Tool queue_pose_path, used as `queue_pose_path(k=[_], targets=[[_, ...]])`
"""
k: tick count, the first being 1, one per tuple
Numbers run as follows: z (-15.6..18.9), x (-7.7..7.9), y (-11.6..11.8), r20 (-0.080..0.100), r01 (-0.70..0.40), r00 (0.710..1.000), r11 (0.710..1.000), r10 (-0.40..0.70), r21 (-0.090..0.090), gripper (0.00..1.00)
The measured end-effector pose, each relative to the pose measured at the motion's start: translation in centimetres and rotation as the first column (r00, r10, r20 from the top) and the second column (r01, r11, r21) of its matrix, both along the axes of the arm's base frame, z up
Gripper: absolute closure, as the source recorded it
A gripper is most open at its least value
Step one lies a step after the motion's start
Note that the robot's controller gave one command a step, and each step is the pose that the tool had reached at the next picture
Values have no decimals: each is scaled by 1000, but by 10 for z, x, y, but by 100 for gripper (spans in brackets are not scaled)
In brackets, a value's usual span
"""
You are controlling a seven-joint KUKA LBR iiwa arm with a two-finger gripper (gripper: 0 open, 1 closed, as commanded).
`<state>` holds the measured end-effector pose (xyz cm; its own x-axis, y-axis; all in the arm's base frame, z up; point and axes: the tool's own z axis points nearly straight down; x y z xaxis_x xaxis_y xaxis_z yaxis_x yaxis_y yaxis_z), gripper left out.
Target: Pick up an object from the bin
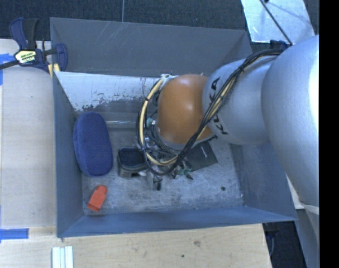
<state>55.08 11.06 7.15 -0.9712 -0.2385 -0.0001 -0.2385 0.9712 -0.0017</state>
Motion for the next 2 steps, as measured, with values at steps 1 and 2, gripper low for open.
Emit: queue_pose_path(k=[1, 2], targets=[[70, -53, 50, 5, -255, 967, 967, 255, 4, 100], [185, -48, 41, 5, -245, 969, 969, 245, 1, 100]])
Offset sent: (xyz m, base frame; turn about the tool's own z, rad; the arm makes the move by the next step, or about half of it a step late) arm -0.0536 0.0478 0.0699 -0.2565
